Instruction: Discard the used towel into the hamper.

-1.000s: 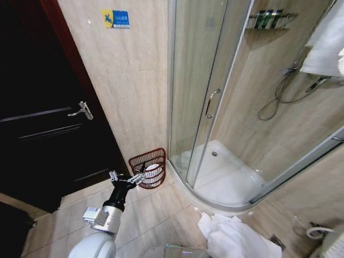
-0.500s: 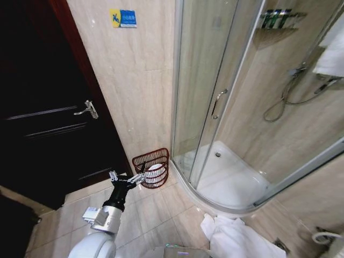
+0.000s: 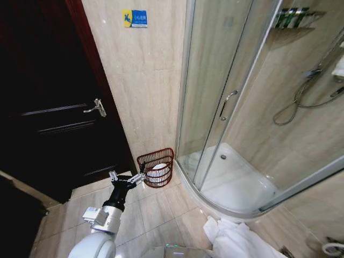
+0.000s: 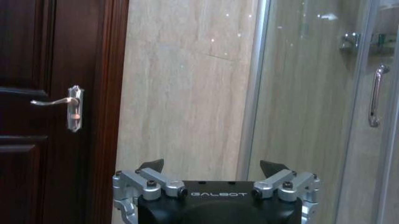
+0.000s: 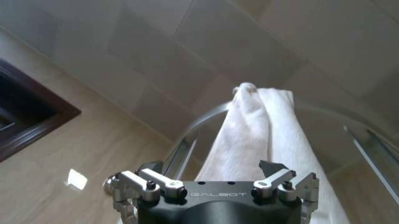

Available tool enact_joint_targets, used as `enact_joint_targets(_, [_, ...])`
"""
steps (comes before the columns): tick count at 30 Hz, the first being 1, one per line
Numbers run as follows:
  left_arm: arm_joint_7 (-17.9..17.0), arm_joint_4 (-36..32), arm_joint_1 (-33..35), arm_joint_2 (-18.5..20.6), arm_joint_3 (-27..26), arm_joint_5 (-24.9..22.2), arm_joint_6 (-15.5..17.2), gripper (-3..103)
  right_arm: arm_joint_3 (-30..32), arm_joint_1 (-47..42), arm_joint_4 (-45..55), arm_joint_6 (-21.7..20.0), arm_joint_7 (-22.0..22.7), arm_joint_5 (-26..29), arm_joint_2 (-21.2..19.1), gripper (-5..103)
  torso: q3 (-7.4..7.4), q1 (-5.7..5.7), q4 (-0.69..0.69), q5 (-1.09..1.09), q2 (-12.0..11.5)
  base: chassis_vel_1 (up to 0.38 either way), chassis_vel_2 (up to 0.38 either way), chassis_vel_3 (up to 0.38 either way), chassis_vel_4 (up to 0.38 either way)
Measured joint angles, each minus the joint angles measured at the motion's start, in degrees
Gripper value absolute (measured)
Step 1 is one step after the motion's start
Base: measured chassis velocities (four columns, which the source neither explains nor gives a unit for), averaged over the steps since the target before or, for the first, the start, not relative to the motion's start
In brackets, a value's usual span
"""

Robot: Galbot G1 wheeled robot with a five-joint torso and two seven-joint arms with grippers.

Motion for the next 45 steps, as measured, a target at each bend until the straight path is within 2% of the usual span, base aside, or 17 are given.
enact_joint_targets(1, [0.0,0.0,0.0,0.0,0.0,0.0,0.0,100,-1.0,2.2,-2.3,0.0,0.1,0.6,-2.2,100,0.00,0.00,-0.01,0.02,0.0,0.000,0.000,0.000,0.000])
enact_joint_targets(2, [0.0,0.0,0.0,0.0,0.0,0.0,0.0,100,-1.0,2.2,-2.3,0.0,0.1,0.6,-2.2,100,0.00,0.00,-0.01,0.02,0.0,0.000,0.000,0.000,0.000])
enact_joint_targets(4, [0.0,0.0,0.0,0.0,0.0,0.0,0.0,100,-5.0,9.5,-7.2,-0.2,0.6,0.9,-6.7,100,0.00,0.00,0.00,0.05,0.0,0.000,0.000,0.000,0.000])
enact_joint_targets(5, [0.0,0.0,0.0,0.0,0.0,0.0,0.0,100,-5.0,9.5,-7.2,-0.2,0.6,0.9,-6.7,100,0.00,0.00,0.00,0.05,0.0,0.000,0.000,0.000,0.000])
enact_joint_targets(8, [0.0,0.0,0.0,0.0,0.0,0.0,0.0,100,-9.5,20.1,-11.3,-2.1,1.8,3.3,-11.5,100,0.00,0.00,0.01,-0.01,0.0,0.000,0.000,0.000,0.000])
enact_joint_targets(12, [0.0,0.0,0.0,0.0,0.0,0.0,0.0,100,-11.1,24.5,-12.7,-4.9,2.5,6.9,-13.5,100,0.00,0.00,0.00,0.01,0.0,0.000,0.000,0.000,0.000])
enact_joint_targets(15, [0.0,0.0,0.0,0.0,0.0,0.0,0.0,100,-12.3,28.1,-15.8,-8.0,3.0,10.2,-16.5,100,0.00,0.00,0.00,0.02,0.0,0.000,0.000,0.000,0.000])
enact_joint_targets(19, [0.0,0.0,0.0,0.0,0.0,0.0,0.0,100,-14.7,31.1,-18.5,-9.2,2.8,11.3,-18.7,100,-0.01,-0.01,-0.01,0.00,0.0,0.000,0.000,0.000,0.000])
enact_joint_targets(25, [0.0,0.0,0.0,0.0,0.0,0.0,0.0,100,-21.7,37.4,-20.9,-11.1,2.9,13.8,-18.8,100,0.00,-0.01,0.00,0.03,0.0,0.000,0.000,0.000,0.000])
enact_joint_targets(32, [0.0,0.0,0.0,0.0,0.0,0.0,0.0,100,-31.1,45.4,-23.7,-14.8,4.7,14.2,-15.0,100,0.00,-0.01,0.00,0.00,0.0,0.000,0.000,0.000,0.000])
enact_joint_targets(39, [0.0,0.0,0.0,0.0,0.0,0.0,0.0,100,-37.3,49.4,-26.9,-16.6,5.1,14.0,-13.2,100,0.00,0.00,0.00,0.01,0.0,0.000,0.000,0.000,0.000])
enact_joint_targets(40, [0.0,0.0,0.0,0.0,0.0,0.0,0.0,100,-38.1,49.8,-27.1,-16.8,5.1,14.0,-13.2,96,0.00,0.00,0.00,0.01,0.0,0.000,0.000,0.000,0.000])
enact_joint_targets(41, [0.0,0.0,0.0,0.0,0.0,0.0,0.0,100,-38.1,49.8,-27.1,-16.8,5.1,14.0,-13.2,96,0.00,0.00,0.00,0.01,0.0,0.000,0.000,0.000,0.000])
enact_joint_targets(43, [0.0,0.0,0.0,0.0,0.0,0.0,0.0,100,-39.1,50.3,-27.3,-17.0,5.0,13.8,-13.3,86,0.00,0.00,0.00,0.01,0.0,0.000,0.000,0.000,0.000])
enact_joint_targets(45, [0.0,0.0,0.0,0.0,0.0,0.0,0.0,100,-39.3,50.3,-27.2,-17.2,5.1,13.7,-13.3,86,0.00,0.00,0.00,0.01,0.0,0.000,0.000,0.000,0.000])
